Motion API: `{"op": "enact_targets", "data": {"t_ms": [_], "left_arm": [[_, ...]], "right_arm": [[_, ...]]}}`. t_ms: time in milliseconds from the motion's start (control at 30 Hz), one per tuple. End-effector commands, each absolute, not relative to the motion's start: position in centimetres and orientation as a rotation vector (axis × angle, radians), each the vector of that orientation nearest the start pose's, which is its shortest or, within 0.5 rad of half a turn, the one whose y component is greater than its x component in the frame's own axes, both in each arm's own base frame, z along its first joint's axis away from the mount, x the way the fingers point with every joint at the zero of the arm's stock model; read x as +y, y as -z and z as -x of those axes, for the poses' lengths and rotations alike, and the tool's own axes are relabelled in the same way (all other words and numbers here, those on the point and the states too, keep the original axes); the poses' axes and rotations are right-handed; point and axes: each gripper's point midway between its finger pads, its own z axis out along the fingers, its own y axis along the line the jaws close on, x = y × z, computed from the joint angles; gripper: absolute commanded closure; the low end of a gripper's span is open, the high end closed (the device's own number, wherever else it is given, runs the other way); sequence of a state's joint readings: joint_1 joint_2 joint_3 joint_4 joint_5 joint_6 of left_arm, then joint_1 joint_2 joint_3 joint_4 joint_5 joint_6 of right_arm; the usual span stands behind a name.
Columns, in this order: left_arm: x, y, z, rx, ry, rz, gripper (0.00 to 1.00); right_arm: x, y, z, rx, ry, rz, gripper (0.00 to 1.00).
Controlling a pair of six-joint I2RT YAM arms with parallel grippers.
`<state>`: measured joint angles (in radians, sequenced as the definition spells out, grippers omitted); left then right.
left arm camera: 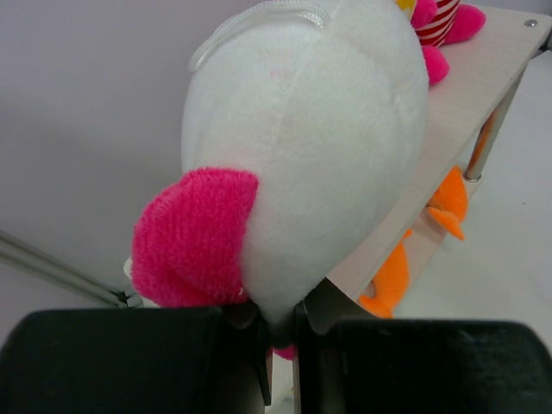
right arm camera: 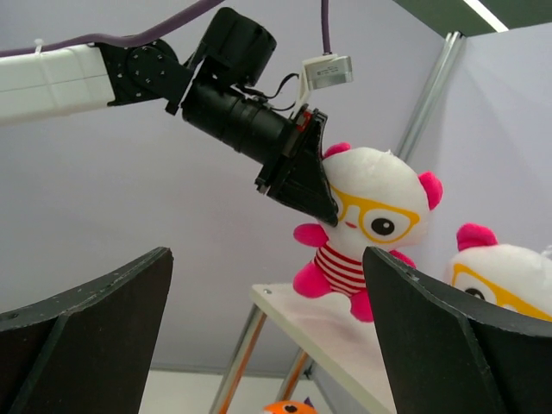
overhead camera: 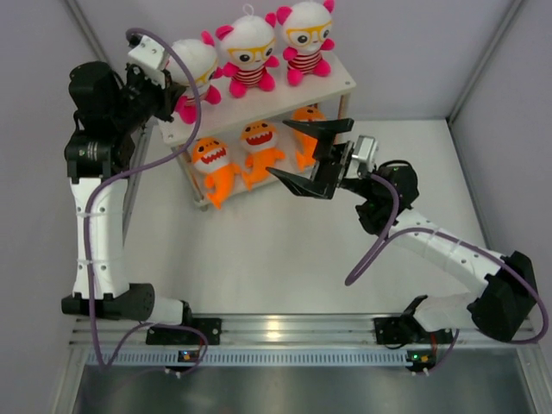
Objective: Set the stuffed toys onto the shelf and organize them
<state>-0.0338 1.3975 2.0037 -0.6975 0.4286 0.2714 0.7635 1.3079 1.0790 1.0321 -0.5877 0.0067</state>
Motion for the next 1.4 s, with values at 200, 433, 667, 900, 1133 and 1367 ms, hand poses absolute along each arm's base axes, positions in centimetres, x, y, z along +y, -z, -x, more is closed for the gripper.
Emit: {"op": "enact_targets", "data": {"t_ms": [200,433,667,900,1133,1367], "left_arm": [[-6.7,-52.2,-41.5,1.490,0.119,-0.522,1.00],[-6.2,-52.2,-42.4,1.496,0.125,-0.512,1.00],[-4.2,-51.2,-43.0,1.529,0.115,-0.476,1.00],[-4.3,-49.5,-43.9,1.568,0.161,-0.479,1.00],[-4.7,-49.9,-43.6,1.559,0.217,-0.479,1.00],[-4.8,-49.7,-43.7,1.568,0.253,-0.466,1.00]], "right_arm": [[31.6,-49.3,-20.8,0.543,-0.834,0.815,0.08],[31.3,-49.5,-20.9,0.556,-0.805,0.817,0.07],[31.5,-49.4,-21.0,0.555,-0.810,0.820,0.07],[31.8,-49.4,-21.1,0.558,-0.820,0.826,0.07],[31.8,-49.3,-21.2,0.561,-0.816,0.828,0.07],[31.9,-49.1,-21.1,0.564,-0.820,0.833,0.07]]}}
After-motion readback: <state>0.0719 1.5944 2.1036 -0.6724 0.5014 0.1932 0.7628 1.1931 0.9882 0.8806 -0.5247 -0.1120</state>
